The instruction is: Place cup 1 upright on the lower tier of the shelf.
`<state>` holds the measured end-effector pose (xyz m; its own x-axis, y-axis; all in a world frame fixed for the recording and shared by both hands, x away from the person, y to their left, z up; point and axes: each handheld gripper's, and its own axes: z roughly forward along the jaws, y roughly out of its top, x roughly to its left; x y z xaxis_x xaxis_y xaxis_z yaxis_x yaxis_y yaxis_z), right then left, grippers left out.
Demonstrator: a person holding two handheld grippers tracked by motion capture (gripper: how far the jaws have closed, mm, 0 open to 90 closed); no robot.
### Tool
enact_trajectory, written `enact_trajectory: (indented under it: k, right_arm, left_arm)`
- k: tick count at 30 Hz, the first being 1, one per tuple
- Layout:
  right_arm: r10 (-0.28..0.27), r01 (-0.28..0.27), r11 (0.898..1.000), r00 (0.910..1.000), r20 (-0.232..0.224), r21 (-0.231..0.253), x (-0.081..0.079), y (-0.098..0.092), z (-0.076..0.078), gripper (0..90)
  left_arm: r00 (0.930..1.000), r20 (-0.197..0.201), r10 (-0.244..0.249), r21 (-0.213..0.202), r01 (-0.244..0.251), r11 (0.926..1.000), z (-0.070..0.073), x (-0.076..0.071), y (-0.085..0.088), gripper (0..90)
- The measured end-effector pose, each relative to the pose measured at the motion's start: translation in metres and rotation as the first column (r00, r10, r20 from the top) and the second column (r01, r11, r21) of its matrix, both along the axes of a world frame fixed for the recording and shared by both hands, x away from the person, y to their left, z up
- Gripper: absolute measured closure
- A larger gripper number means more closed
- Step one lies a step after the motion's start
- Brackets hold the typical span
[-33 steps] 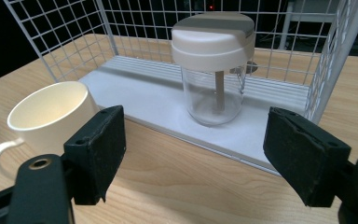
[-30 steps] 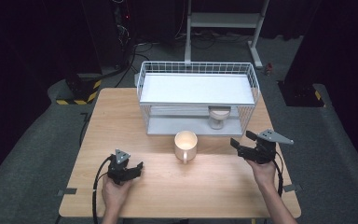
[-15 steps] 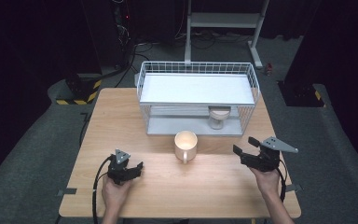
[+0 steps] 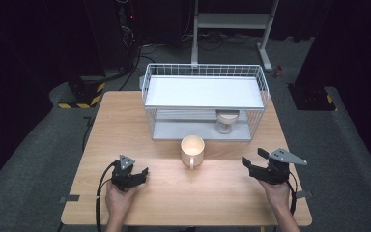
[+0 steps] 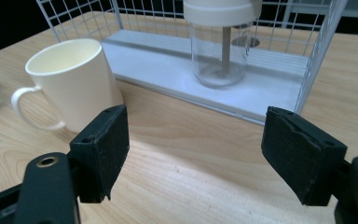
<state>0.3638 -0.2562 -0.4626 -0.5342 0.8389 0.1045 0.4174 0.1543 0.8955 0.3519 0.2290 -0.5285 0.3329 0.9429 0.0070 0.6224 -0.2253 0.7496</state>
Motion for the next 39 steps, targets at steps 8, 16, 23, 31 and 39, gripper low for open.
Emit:
enact_trajectory:
  k: [8,16,23,31,39]
  right_arm:
    - [-0.007,0.006,0.999,0.9997,-0.025,-0.031,-0.004,0.000,-0.013,24.0]
    - [-0.016,0.013,0.998,0.9987,-0.049,-0.069,-0.008,-0.001,-0.026,24.6]
    - [-0.024,0.016,0.991,0.9980,-0.058,-0.131,-0.007,0.001,-0.034,25.1]
    - [-0.032,0.018,0.988,0.9954,-0.090,-0.155,-0.006,0.001,-0.045,25.3]
    - [-0.038,0.017,0.983,0.9932,-0.110,-0.183,-0.006,0.000,-0.050,25.5]
  left_arm:
    - [1.0000,0.000,0.000,0.000,0.000,1.0000,0.000,0.000,0.000,27.0]
    - [1.0000,0.000,0.000,0.001,0.000,1.0000,0.000,0.000,0.000,27.0]
    - [1.0000,-0.001,0.001,-0.001,-0.001,1.0000,0.000,0.000,0.000,26.9]
    - [1.0000,0.000,0.000,0.001,0.000,1.0000,0.000,0.000,0.000,27.0]
    - [1.0000,-0.001,0.001,0.000,-0.001,1.0000,0.000,0.000,0.000,27.0]
